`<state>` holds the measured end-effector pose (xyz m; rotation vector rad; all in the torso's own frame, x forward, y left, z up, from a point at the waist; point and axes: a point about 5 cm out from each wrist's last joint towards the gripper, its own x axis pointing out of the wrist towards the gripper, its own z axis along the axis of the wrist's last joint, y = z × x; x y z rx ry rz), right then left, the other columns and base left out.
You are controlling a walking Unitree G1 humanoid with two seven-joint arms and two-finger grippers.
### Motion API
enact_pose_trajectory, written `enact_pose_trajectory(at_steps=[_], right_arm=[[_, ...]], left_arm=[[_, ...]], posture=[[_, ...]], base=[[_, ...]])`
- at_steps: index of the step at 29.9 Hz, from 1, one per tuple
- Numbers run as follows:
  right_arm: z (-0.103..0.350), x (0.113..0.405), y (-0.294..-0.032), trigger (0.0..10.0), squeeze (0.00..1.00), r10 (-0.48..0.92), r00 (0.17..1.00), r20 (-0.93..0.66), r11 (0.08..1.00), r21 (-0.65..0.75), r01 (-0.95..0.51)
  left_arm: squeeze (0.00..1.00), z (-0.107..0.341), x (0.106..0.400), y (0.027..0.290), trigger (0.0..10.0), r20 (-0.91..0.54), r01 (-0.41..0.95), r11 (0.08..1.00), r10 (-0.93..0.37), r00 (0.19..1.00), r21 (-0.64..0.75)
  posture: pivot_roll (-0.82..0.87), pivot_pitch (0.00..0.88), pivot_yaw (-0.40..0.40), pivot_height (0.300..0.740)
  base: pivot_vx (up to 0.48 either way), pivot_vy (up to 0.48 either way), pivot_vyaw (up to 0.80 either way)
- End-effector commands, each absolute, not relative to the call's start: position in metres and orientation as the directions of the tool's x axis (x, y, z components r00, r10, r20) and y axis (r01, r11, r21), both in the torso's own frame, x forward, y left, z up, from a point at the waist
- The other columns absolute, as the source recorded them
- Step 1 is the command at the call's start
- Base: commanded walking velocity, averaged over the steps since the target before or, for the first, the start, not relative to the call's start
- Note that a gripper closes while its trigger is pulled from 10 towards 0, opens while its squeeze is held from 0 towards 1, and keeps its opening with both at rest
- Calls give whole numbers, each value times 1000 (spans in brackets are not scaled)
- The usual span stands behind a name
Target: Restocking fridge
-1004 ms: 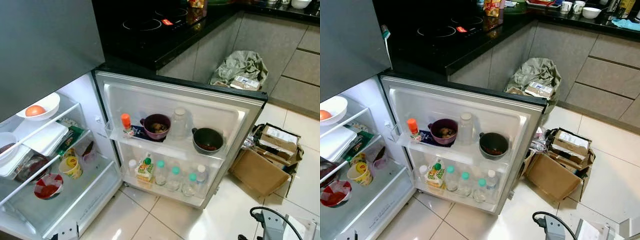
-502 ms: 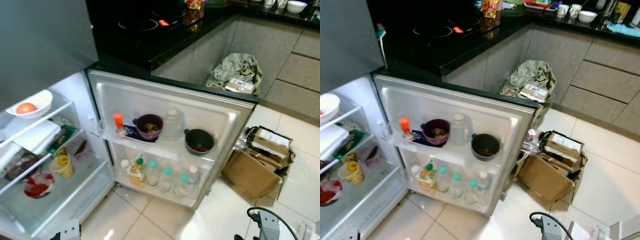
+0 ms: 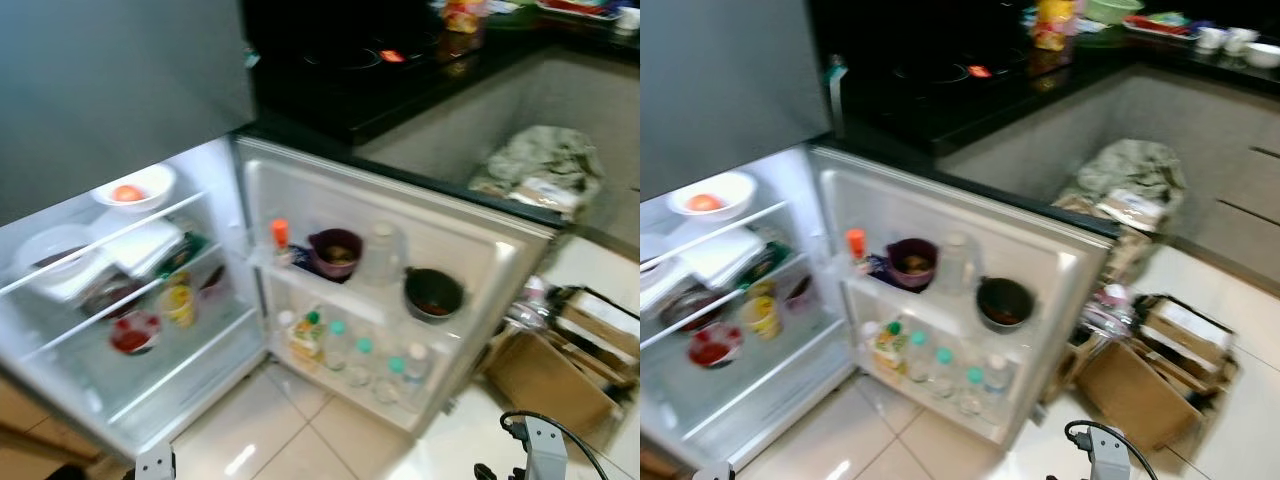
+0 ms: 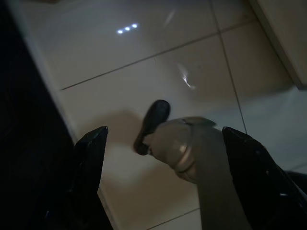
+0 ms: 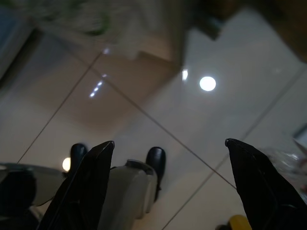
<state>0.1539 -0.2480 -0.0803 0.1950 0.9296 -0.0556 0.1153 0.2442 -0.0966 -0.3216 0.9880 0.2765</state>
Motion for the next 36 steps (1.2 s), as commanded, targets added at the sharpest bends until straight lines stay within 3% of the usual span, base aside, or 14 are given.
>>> enact_pose_trajectory(at_steps=[1, 9, 23, 27, 31, 36], right_arm=[[-80, 153, -249, 10000, 0, 23, 598, -801, 981, 133, 140], [-82, 149, -253, 10000, 0, -17, 559, -829, 982, 91, 165], [-81, 149, -258, 10000, 0, -43, 551, -833, 983, 64, 172], [-76, 158, -261, 10000, 0, -53, 584, -810, 982, 65, 179], [-64, 178, -268, 10000, 0, -76, 652, -754, 975, 81, 207], [-60, 185, -269, 10000, 0, -81, 666, -742, 976, 74, 202]], left_arm=[[0, -98, 114, 240, 10000, -857, -362, 921, 67, 512, -145], [0, -98, 113, 240, 10000, -857, -361, 921, 63, 512, -148], [0, -99, 115, 237, 10000, -857, -357, 920, 48, 514, -163], [0, -99, 115, 237, 10000, -857, -360, 919, 48, 513, -164], [0, -99, 113, 237, 10000, -862, -373, 913, 52, 504, -163], [0, -100, 113, 237, 10000, -863, -375, 913, 54, 502, -161]], posture=[[0, 0, -37, 740], [0, 0, -37, 740], [-7, 0, -36, 740], [-8, 0, -36, 740], [-10, 0, -33, 740], [-10, 0, -33, 740]], base=[[0, -465, 763], [0, -476, 191], [0, -103, 0], [0, -480, 0], [0, 0, 0], [0, 0, 0]])
